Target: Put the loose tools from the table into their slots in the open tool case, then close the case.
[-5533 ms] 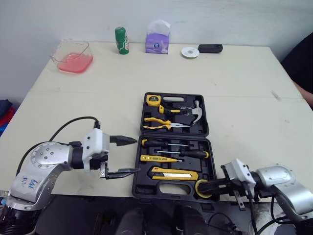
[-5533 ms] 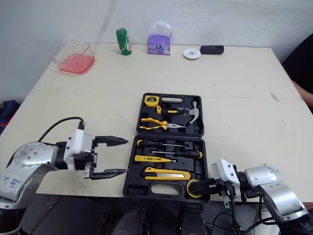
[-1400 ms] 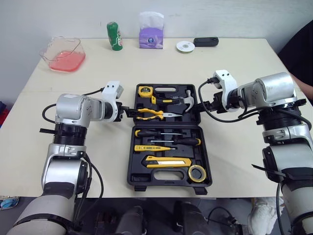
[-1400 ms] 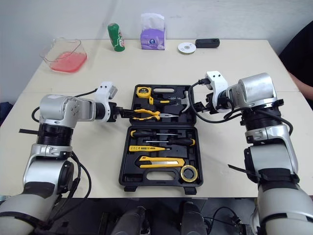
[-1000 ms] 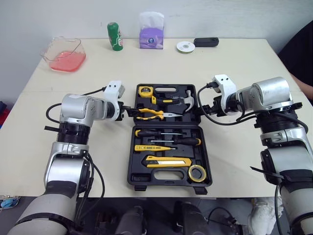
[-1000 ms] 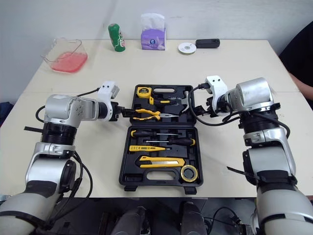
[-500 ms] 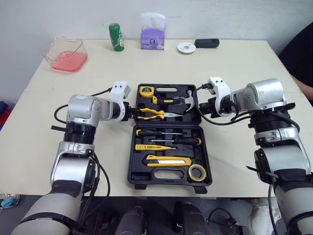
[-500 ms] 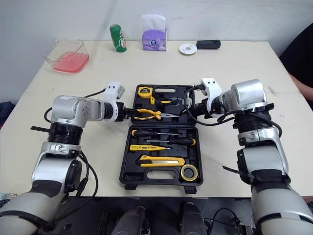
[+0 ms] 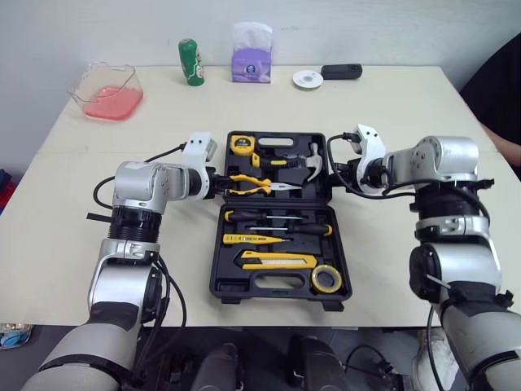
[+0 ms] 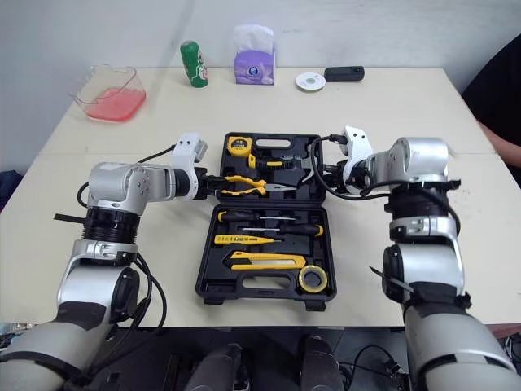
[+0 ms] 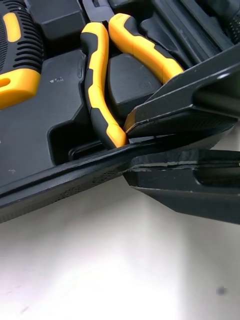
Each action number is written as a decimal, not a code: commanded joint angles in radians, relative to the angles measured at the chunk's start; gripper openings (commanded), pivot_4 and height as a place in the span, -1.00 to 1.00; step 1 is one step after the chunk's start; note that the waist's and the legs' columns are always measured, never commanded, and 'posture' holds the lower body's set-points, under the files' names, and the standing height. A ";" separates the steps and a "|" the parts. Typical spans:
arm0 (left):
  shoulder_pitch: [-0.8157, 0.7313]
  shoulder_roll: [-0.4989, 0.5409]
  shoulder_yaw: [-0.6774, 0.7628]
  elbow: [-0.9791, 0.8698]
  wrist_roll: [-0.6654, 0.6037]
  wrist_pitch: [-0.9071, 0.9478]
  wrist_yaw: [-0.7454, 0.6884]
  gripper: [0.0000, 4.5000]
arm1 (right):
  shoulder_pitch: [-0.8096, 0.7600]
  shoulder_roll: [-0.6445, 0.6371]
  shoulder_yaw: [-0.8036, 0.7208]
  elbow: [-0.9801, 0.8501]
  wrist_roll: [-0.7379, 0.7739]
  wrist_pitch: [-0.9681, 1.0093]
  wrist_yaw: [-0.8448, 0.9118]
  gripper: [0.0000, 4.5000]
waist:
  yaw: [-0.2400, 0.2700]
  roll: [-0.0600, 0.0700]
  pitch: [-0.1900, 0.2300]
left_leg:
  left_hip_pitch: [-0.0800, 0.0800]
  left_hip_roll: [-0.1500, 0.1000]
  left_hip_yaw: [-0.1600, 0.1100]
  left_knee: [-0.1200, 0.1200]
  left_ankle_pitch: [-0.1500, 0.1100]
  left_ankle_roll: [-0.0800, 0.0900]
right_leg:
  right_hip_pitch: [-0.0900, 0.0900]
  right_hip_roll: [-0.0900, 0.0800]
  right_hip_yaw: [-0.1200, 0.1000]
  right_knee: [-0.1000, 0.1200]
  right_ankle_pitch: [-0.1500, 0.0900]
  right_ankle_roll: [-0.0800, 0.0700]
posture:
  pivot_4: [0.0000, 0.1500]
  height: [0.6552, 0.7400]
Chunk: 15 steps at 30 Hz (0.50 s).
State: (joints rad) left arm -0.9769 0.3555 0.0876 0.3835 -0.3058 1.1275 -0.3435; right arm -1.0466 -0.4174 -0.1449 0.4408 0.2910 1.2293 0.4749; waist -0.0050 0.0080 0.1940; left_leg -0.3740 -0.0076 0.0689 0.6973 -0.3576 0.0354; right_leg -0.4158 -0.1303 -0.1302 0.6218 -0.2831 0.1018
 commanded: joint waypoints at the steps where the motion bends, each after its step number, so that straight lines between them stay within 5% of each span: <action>1: 0.026 -0.005 0.082 -0.101 -0.021 -0.115 0.019 -0.93 | 0.117 -0.016 -0.002 -0.255 -0.005 -0.272 0.028 -1.00 | 0.000 0.000 0.000 | -0.001 0.000 0.000 -0.001 0.000 0.000 | -0.001 0.000 0.000 0.000 0.000 0.000 | 1.00 1.00; 8: 0.122 0.002 0.107 -0.120 0.030 -0.463 0.041 -1.00 | 0.300 -0.052 0.048 -0.278 -0.139 -0.772 -0.025 -1.00 | 0.001 0.000 0.000 | -0.002 0.000 0.003 0.000 0.000 0.000 | -0.002 0.000 -0.001 0.000 0.000 0.000 | 1.00 1.00; 15: 0.291 0.033 0.053 -0.134 0.124 -0.956 0.005 -1.00 | 0.428 -0.130 0.104 -0.021 -0.322 -1.408 -0.130 -1.00 | 0.000 -0.001 0.000 | -0.002 0.000 0.003 -0.002 0.000 0.001 | -0.003 0.000 -0.002 -0.002 0.000 0.000 | 1.00 1.00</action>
State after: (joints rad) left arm -0.6945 0.3087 0.0671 0.2871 -0.2438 0.3186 -0.3530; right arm -0.6361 -0.4523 0.0463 0.3638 0.0451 -0.0796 0.4244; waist -0.0051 0.0074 0.1945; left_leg -0.3759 -0.0080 0.0722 0.6956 -0.3574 0.0361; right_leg -0.4184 -0.1306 -0.1318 0.6197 -0.2831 0.1019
